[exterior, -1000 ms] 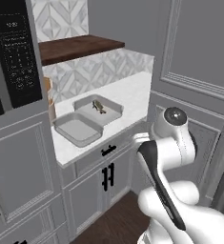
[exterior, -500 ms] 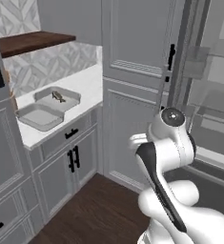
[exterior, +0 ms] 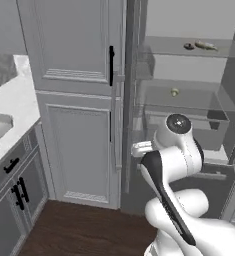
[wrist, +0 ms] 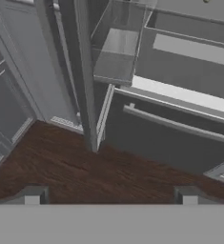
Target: Place one mushroom and one fish in each tupperware on the nearby counter, to pack two identical lunches.
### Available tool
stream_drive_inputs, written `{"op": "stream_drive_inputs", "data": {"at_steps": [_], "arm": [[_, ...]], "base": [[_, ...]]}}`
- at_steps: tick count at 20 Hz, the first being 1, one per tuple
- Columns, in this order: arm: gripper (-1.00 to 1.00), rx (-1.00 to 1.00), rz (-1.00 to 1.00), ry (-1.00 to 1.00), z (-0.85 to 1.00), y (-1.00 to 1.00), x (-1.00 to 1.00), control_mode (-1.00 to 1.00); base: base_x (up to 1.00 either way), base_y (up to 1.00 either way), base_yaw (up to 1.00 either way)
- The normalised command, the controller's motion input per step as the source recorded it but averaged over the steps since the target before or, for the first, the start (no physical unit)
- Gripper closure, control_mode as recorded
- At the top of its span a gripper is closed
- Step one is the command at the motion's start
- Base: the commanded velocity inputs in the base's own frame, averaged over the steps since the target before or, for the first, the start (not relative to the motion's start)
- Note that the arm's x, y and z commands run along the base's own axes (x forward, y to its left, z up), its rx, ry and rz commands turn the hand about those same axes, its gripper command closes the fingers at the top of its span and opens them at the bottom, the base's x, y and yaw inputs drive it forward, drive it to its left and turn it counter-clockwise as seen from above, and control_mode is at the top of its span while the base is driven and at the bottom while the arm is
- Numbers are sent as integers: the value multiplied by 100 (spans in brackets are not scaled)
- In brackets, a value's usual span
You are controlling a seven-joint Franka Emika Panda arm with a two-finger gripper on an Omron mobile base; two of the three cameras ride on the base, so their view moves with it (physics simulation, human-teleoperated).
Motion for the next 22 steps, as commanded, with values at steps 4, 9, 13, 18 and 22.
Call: {"op": "stream_drive_inputs", "data": {"at_steps": [4,9,13,18,22], "arm": [[-100,0,0,0,0,0,0,100],[-100,0,0,0,0,0,0,100],[-100,0,0,0,0,0,0,100],[-100,0,0,0,0,0,0,100],[-100,0,0,0,0,0,0,100]], "base": [[0,0,-59],[0,-1,-48],[4,0,-46],[33,6,-31],[73,1,-7]]}}
